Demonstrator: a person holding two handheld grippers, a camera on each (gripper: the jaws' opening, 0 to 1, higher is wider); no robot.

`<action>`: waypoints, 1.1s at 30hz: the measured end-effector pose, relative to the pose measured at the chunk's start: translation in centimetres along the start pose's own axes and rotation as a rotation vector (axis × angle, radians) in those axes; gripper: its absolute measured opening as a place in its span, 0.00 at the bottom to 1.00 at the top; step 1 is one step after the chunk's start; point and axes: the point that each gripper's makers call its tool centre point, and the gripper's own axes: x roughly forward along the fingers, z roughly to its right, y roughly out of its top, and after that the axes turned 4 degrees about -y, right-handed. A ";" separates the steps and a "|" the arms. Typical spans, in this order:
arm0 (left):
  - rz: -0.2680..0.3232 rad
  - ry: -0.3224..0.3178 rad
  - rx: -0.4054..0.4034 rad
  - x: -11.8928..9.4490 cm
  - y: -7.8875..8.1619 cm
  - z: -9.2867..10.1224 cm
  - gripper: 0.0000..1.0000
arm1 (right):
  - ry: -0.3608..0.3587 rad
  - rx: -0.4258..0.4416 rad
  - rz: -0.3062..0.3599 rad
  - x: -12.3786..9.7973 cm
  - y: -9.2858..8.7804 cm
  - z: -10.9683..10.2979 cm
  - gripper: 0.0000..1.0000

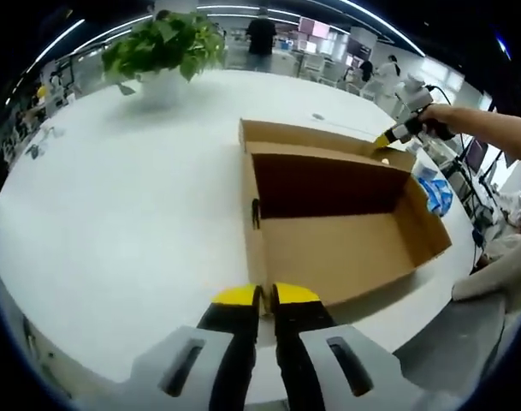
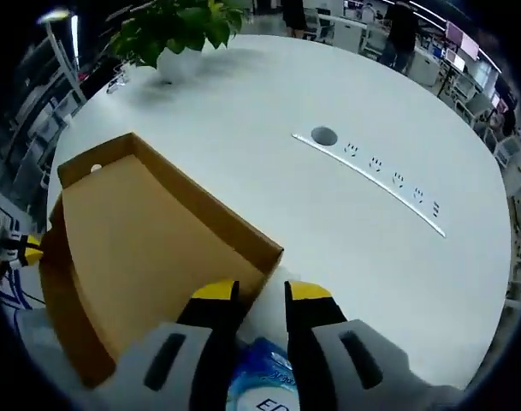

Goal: Operate the shoe box by opening the lid, removing the specified soft item, and placing it in the target area until the item is outside and the box remains undamaged.

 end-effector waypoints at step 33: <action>0.004 -0.005 0.014 0.0 0.0 0.1 0.03 | 0.001 0.067 0.053 -3.7 1.7 -0.2 0.03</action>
